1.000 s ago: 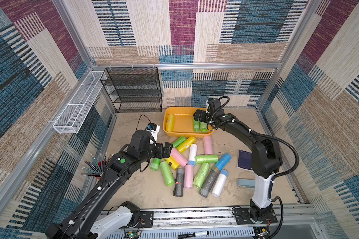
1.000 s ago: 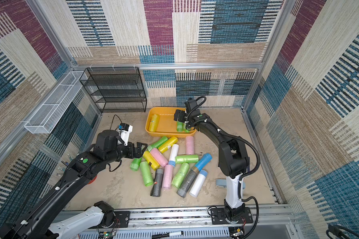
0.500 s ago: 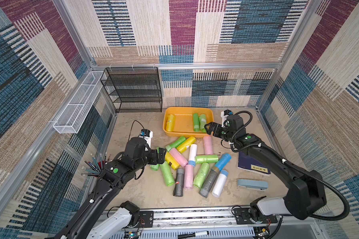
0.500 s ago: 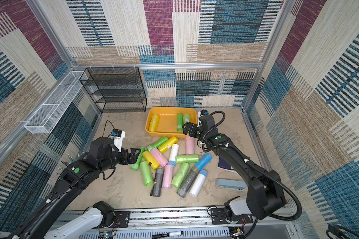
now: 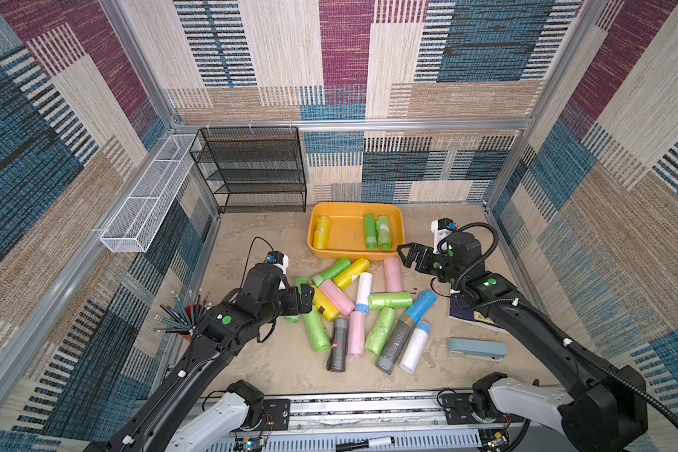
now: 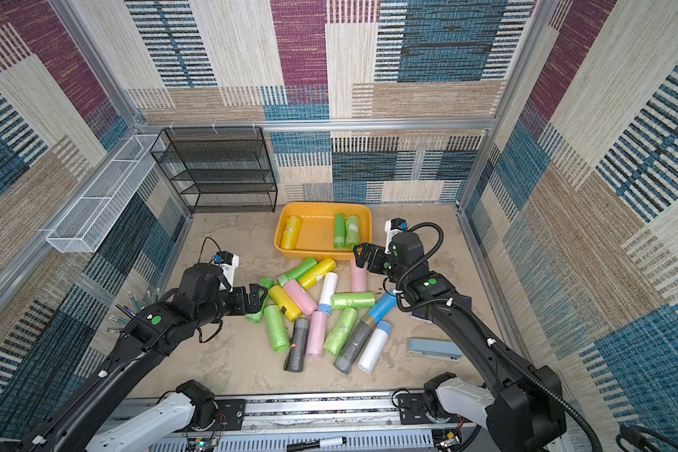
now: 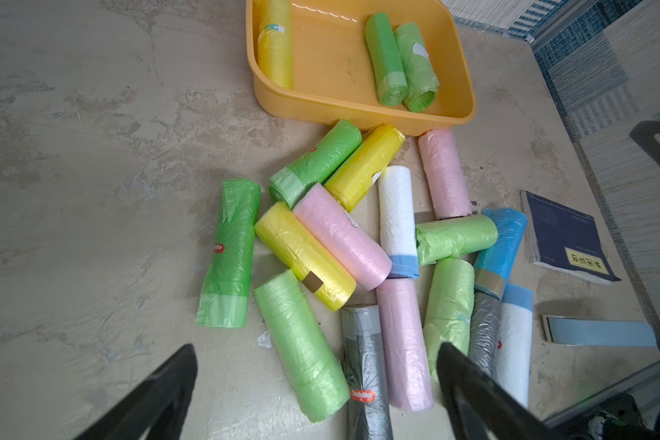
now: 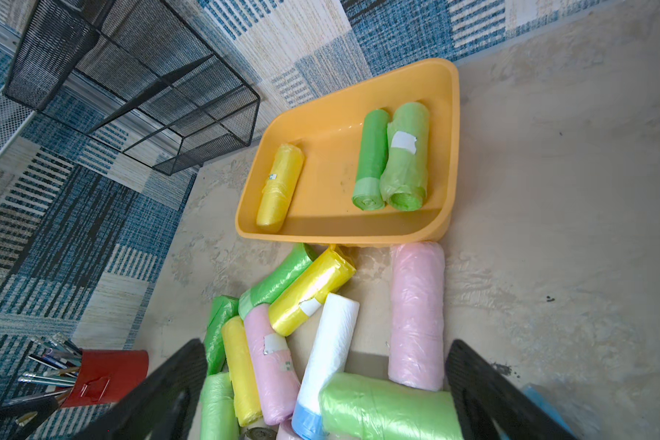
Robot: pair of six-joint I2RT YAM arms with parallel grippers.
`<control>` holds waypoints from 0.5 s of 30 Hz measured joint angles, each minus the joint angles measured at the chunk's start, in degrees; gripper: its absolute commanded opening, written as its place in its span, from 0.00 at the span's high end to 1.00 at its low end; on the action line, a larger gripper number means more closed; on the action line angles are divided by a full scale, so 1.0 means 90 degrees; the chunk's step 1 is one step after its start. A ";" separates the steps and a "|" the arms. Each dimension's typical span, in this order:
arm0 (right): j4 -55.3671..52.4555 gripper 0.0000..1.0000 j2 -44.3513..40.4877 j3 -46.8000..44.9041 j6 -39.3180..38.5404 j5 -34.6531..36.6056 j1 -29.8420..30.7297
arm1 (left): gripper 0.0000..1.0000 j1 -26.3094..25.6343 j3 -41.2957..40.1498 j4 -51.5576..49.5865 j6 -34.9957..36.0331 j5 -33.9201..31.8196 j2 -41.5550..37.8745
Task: Put the roll of trash bags into the storage box
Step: Place the roll of trash bags in the storage box.
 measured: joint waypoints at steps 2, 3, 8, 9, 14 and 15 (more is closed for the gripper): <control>-0.0017 0.01 -0.0097 -0.0102 -0.0049 -0.0007 -0.0005 | 0.01 0.0000 -0.0117 0.0000 -0.0119 0.0044 0.0032; -0.0032 0.01 -0.0148 -0.0155 -0.0063 -0.0017 -0.0005 | 0.02 0.0000 -0.0175 0.0000 -0.0155 0.0046 0.0053; -0.0112 0.01 -0.0282 -0.0342 -0.0109 -0.0117 -0.0032 | 0.00 0.0000 -0.0306 -0.0107 -0.0316 0.0005 0.0311; -0.0148 0.01 -0.0299 -0.0342 -0.0134 -0.0126 -0.0034 | 0.01 0.0000 -0.0306 -0.0131 -0.0406 -0.0027 0.0389; -0.0318 0.01 -0.0466 -0.0342 -0.0279 -0.0151 -0.0034 | 0.06 0.0000 -0.0415 -0.0151 -0.0583 0.0032 0.0668; -0.0340 0.01 -0.0495 -0.0342 -0.0308 -0.0146 -0.0034 | 0.08 0.0000 -0.0447 -0.0141 -0.0610 0.0102 0.0704</control>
